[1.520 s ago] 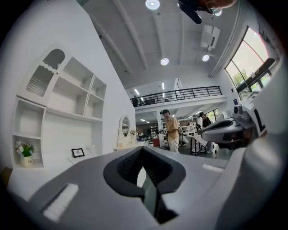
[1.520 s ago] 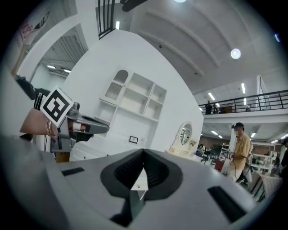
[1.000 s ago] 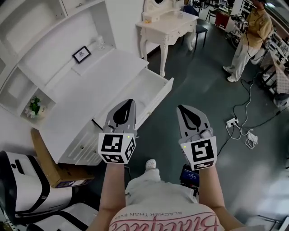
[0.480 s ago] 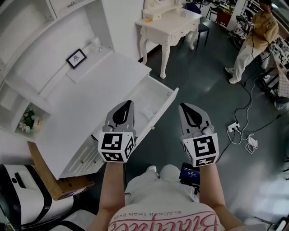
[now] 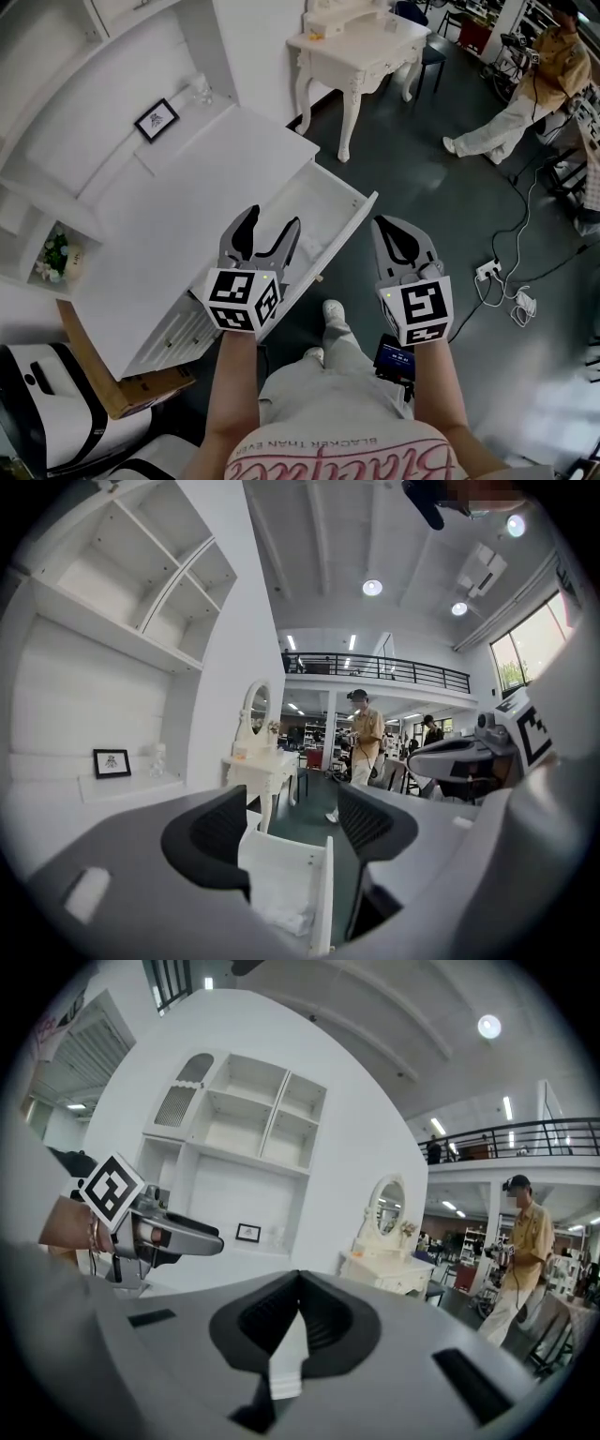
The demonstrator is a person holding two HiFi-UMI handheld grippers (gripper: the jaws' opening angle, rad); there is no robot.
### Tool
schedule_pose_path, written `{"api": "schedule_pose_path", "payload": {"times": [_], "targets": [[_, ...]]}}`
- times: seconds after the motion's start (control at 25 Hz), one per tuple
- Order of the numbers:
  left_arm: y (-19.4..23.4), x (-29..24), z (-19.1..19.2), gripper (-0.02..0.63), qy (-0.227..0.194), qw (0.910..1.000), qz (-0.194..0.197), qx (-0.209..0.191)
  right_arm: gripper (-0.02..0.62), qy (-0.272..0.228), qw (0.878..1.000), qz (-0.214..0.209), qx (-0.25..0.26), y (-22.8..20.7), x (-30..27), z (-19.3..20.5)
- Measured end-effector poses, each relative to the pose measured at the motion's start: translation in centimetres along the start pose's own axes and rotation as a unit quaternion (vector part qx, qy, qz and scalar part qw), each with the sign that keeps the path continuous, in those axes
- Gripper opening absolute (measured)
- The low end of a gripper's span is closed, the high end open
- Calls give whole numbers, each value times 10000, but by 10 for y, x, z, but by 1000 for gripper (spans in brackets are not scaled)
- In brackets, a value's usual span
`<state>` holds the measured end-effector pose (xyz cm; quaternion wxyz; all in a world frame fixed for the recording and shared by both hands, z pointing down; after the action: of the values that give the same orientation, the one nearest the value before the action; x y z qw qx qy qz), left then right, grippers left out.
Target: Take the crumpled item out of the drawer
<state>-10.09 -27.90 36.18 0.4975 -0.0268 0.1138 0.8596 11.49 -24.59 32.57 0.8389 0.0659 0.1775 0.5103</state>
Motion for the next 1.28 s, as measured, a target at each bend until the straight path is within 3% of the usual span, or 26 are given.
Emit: {"api": "schedule_pose_path", "payload": {"times": [0.36, 0.56, 0.68, 1.0, 1.28], "targets": [[21, -53, 39, 291, 693, 9973, -131, 195, 6, 415, 9984, -4, -382, -33, -45, 42], [32, -83, 83, 291, 1278, 9895, -172, 650, 6, 818, 9952, -113, -531, -43, -68, 77], [40, -96, 111, 291, 1622, 9819, -223, 956, 6, 1035, 9922, -226, -652, -44, -81, 97], [53, -121, 186, 289, 2622, 9552, -333, 1330, 6, 1586, 9806, -438, -1065, -41, -108, 146], [66, -143, 239, 288, 3365, 9304, -342, 1412, 6, 1933, 9724, -643, -1135, -38, -121, 171]]}}
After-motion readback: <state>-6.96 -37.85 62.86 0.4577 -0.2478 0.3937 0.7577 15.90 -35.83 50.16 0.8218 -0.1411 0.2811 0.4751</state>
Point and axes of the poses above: the fingertips, and each gripper's own axes: x backward along the fingers, y to its left, z out of its underside, the point moved 7 cm from there along x, backward along the fingers, and after that the axes turned 3 degrees about x, right-handed, at the moved point
